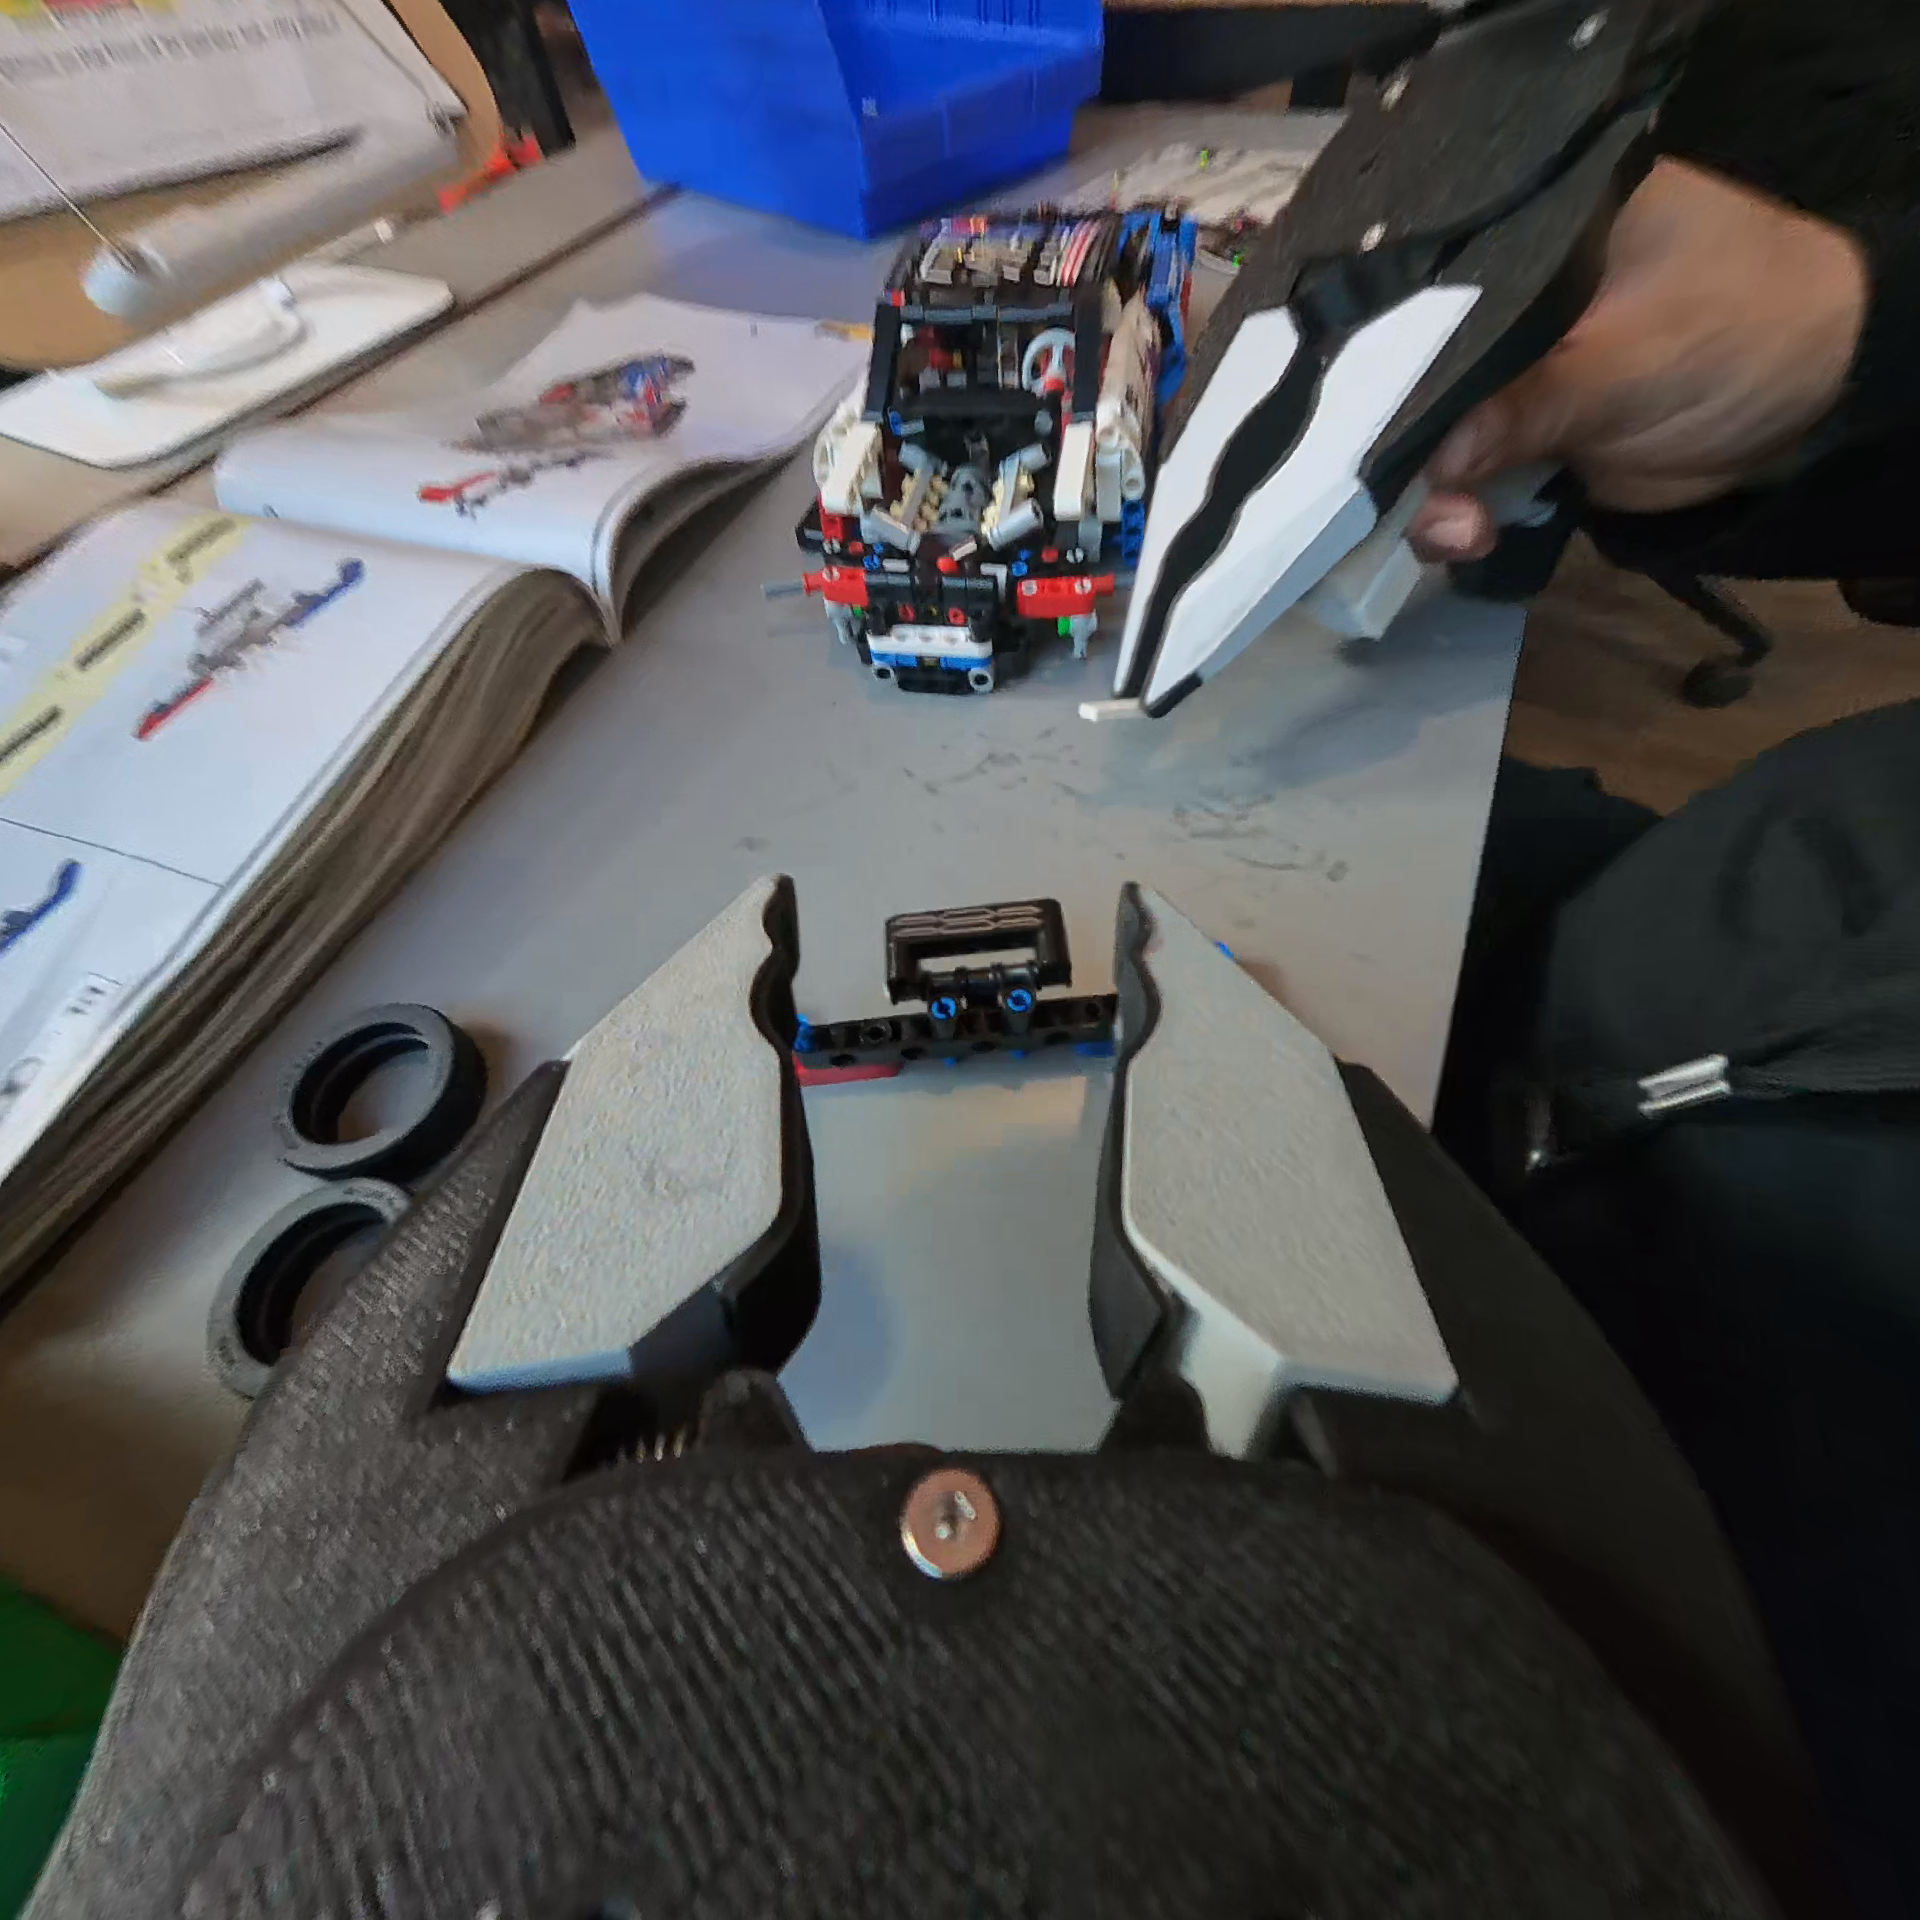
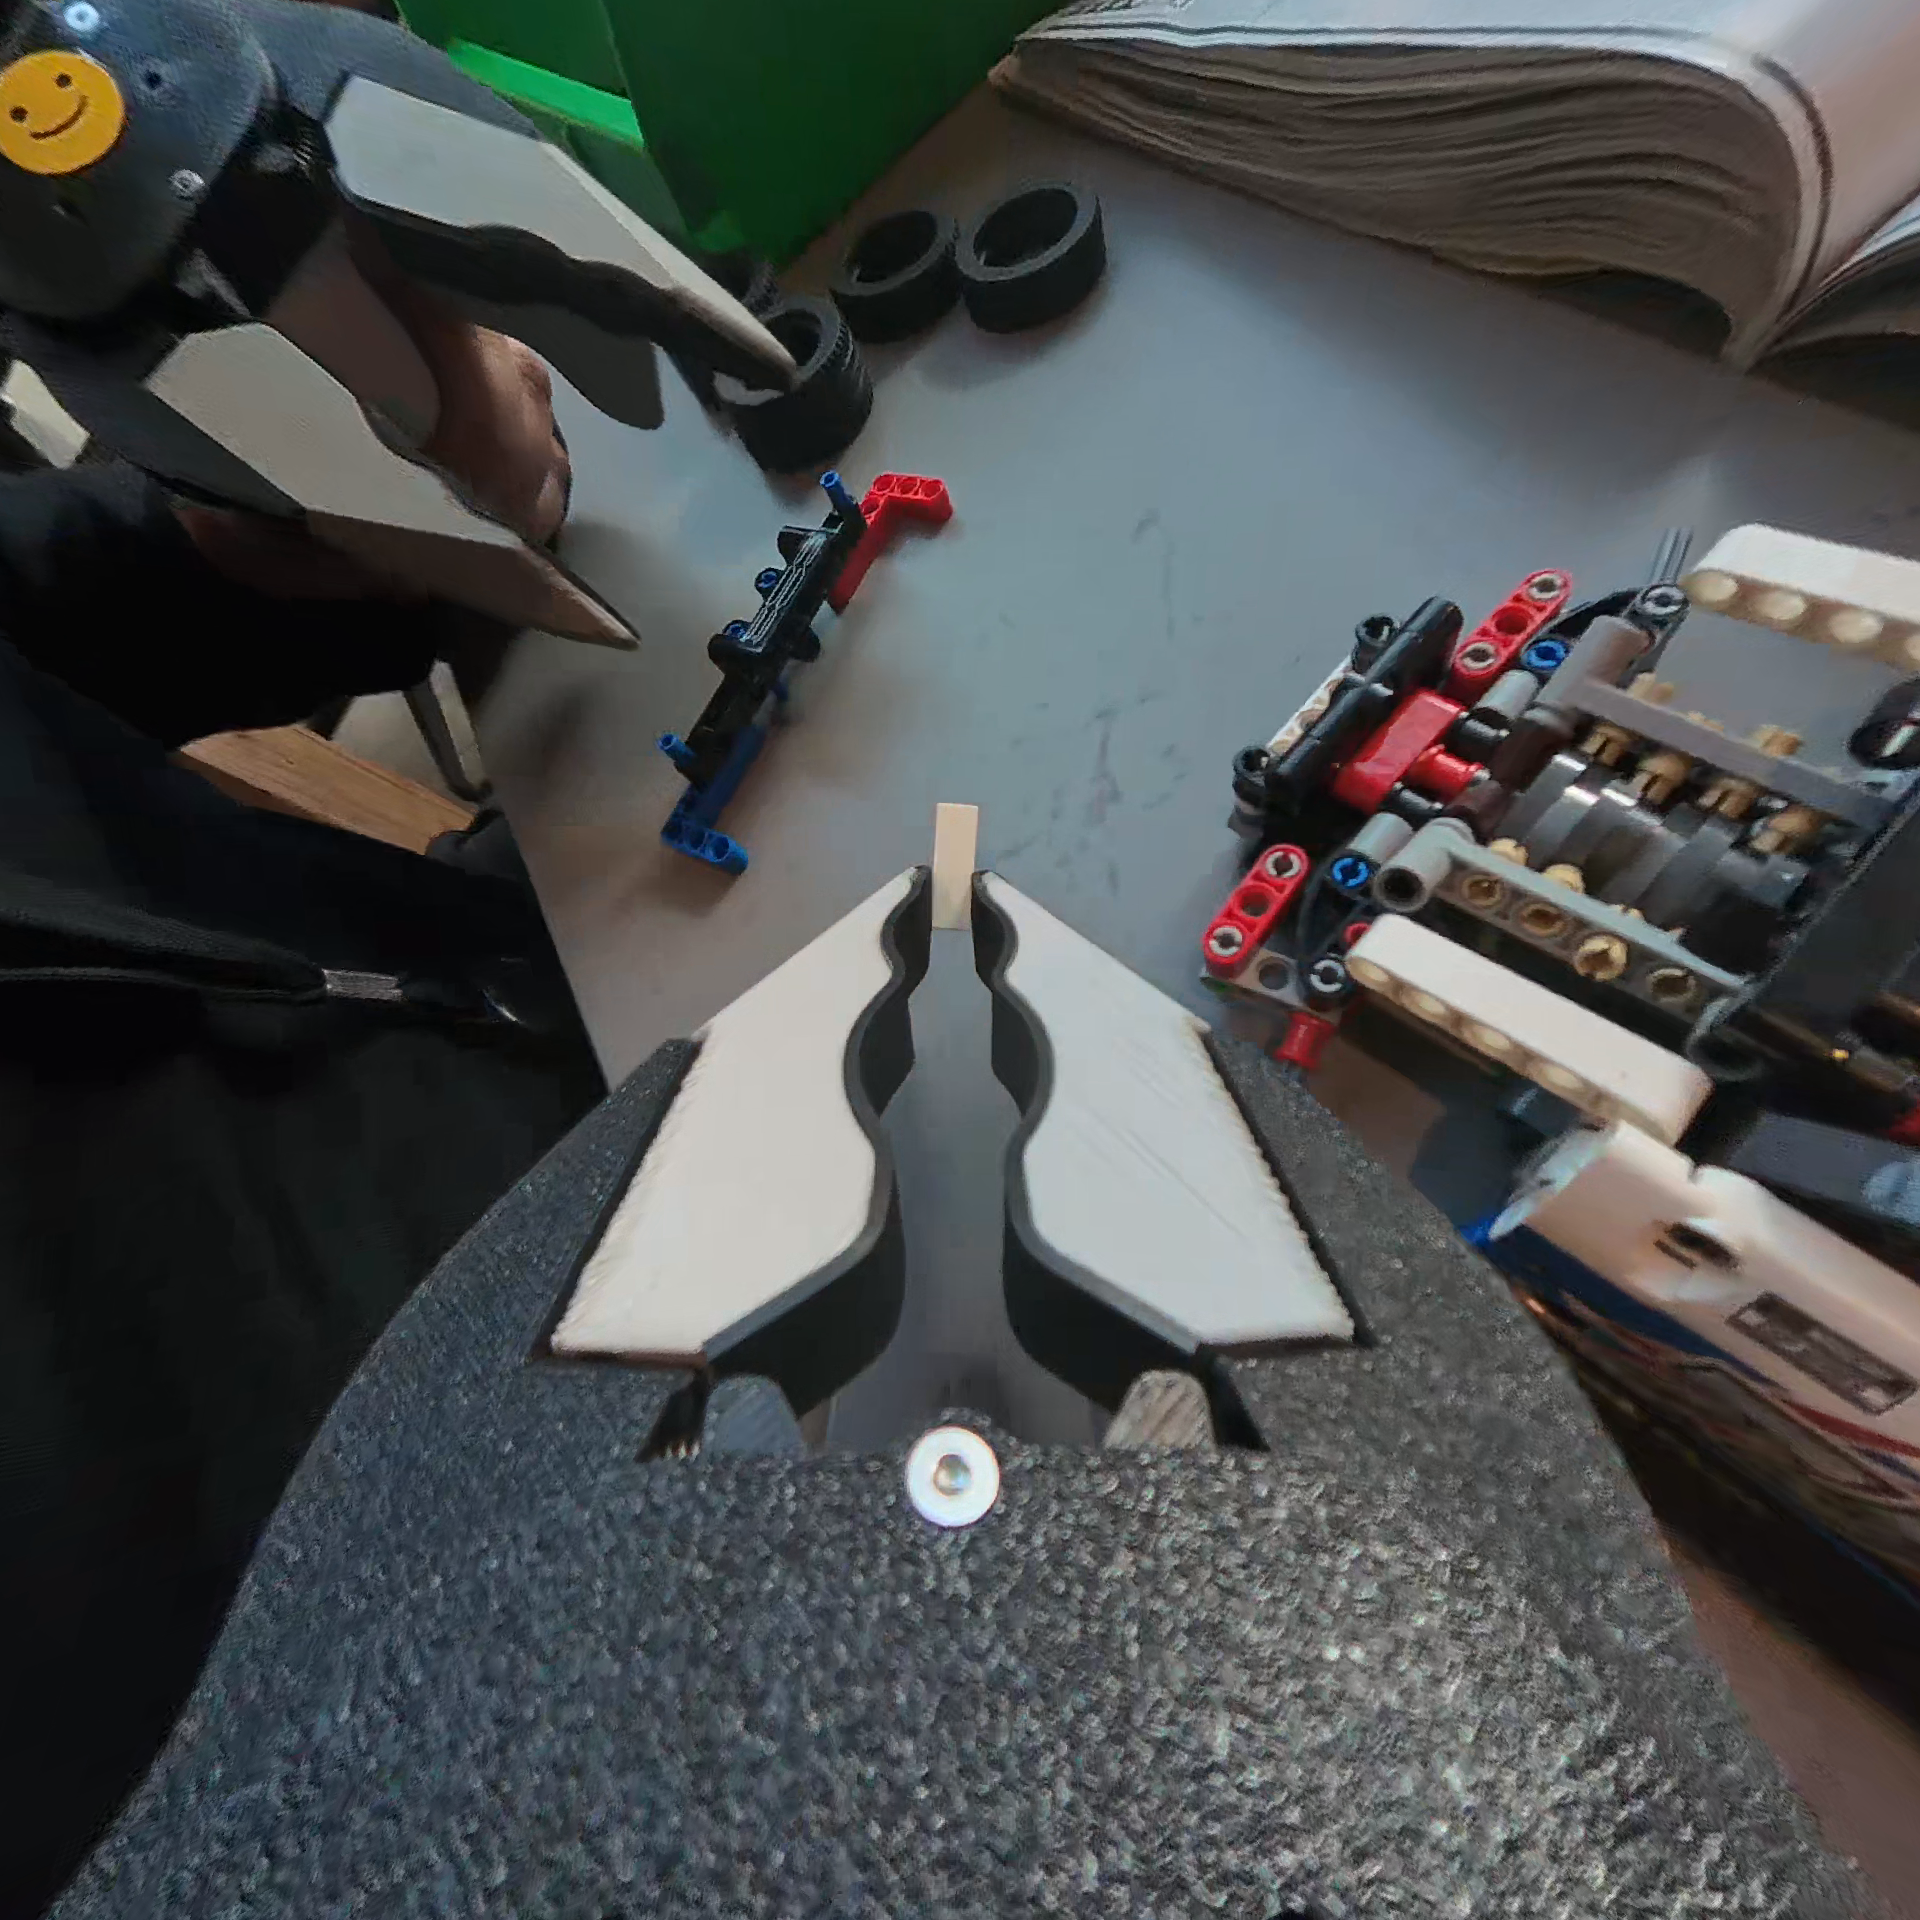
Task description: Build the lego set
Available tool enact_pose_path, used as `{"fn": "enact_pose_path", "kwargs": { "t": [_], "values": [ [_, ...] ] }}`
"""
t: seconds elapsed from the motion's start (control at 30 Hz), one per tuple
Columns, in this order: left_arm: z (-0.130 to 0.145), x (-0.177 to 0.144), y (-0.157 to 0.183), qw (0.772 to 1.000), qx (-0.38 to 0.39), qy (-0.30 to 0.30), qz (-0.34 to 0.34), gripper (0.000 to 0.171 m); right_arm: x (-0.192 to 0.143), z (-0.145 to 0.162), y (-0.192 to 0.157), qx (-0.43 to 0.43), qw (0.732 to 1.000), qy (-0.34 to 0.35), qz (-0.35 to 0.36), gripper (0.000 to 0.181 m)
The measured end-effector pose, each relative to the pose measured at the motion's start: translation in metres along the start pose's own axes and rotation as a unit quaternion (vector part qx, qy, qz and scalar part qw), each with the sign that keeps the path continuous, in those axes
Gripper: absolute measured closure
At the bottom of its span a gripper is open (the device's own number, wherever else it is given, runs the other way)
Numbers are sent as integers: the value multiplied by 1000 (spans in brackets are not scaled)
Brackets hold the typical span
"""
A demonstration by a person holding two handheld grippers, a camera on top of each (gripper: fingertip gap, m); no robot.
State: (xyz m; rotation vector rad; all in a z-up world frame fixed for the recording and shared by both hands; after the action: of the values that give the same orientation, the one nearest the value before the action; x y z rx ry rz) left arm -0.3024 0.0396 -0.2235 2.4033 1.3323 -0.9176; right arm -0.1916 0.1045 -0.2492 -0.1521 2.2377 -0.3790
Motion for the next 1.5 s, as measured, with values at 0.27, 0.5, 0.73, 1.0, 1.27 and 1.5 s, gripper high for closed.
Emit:
{"fn": "enact_pose_path", "kwargs": {
  "t": [0.27, 0.5, 0.73, 1.0, 1.27, 1.5],
  "values": [
    [-4, -3, -25, 999, -9, 26, -46, 119, -4, -17, 17, -17, 997, 44, 68, 175],
    [-10, -2, -38, 998, -20, 47, -47, 124, 1, -24, 12, -80, 990, 45, 105, 175],
    [-11, -1, -45, 997, -34, 54, -36, 126, 1, -36, 15, -78, 991, 71, 83, 175],
    [-12, -1, -54, 996, -61, 59, -29, 129, -7, -50, 11, -103, 983, 129, 81, 175],
    [-13, 0, -59, 995, -75, 62, -24, 131, -10, -53, 13, -104, 981, 142, 80, 175],
    [-14, -4, -61, 994, -83, 76, -15, 132, -8, -55, 16, -101, 982, 139, 82, 175]
  ]
}}
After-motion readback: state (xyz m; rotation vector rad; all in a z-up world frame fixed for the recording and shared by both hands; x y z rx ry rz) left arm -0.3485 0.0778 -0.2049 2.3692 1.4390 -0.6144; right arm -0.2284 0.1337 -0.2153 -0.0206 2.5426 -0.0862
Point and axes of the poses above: each gripper's, where its closed fingertips meet, x out along the fingers, z out of its underside, y = z × x across the jaws, the point moved 3 cm from there along -x, back along the fingers, and after that the axes turned 15 degrees about -y, right-handed, at the moved point
